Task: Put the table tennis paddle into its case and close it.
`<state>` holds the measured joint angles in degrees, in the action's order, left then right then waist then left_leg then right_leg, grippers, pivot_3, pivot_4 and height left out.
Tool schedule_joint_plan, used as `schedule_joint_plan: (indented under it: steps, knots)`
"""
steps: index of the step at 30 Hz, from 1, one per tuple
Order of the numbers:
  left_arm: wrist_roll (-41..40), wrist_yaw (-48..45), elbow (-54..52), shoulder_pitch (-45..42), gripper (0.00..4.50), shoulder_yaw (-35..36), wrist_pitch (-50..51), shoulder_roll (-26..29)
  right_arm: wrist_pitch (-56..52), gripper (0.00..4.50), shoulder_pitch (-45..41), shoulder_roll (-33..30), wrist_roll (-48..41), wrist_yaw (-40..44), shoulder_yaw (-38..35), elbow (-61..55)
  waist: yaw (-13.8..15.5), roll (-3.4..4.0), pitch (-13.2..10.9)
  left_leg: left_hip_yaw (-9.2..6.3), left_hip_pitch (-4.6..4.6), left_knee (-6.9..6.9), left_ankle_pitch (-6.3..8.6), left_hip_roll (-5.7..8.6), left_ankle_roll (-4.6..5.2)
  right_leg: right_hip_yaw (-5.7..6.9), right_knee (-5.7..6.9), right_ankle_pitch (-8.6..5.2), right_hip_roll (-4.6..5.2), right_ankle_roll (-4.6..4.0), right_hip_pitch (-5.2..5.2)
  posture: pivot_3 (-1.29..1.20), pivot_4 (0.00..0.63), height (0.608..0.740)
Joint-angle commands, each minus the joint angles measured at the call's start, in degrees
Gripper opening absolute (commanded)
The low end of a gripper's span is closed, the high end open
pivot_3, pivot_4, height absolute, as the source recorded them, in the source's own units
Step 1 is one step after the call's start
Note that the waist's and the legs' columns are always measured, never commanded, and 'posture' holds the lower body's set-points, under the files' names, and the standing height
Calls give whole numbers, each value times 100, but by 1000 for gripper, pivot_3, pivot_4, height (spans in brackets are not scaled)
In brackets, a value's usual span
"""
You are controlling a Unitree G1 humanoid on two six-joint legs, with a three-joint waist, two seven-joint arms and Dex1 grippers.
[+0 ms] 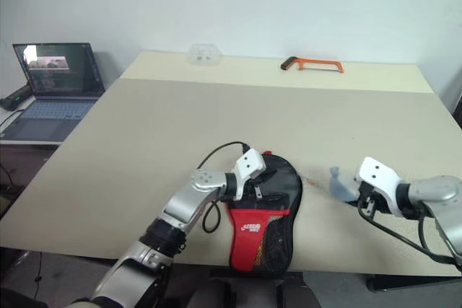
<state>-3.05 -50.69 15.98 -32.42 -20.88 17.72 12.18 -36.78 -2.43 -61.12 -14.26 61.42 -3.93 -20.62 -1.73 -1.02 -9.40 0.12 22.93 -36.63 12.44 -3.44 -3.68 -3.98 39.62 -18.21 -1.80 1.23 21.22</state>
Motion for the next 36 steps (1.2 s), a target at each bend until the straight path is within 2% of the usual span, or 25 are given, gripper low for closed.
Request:
schedule_joint_plan:
  steps: [1,7,14,25,29,36]
  knots:
    - [218,-1,414,63,4500,-172,30,56,105,511,329,-286,-210,300,-413,-468,-5,-1,-1,1,1,0,0,0,0,-1,-4,0,0,1,-1,0,150,740]
    - [305,4,695,-75,4500,-227,-110,61,334,492,1353,-592,-397,786,-854,-1397,9,-4,2,-2,2,19,0,1,0,2,-31,1,0,2,-6,0,150,740]
    - [378,-9,870,-162,4500,-294,-244,108,721,490,2074,-814,-43,784,-457,-2115,12,-11,5,0,2,38,0,2,0,2,-61,5,2,8,-11,0,150,740]
    - [451,-21,800,-110,4500,-357,-221,221,644,461,3005,-930,-663,1247,-326,-3114,6,-50,24,0,-1,49,0,1,0,2,-64,5,2,8,-11,0,150,740]
    - [473,-50,798,-137,4500,-384,-214,259,655,459,3143,-965,-820,1316,-170,-3356,-12,-66,37,1,-7,50,0,0,0,1,-63,5,2,8,-12,0,150,740]
    - [499,-103,815,-181,4500,-381,-214,309,431,459,2902,-911,-935,1151,122,-3573,-15,-88,48,1,-8,54,0,-2,0,1,-64,4,1,7,-11,0,150,740]
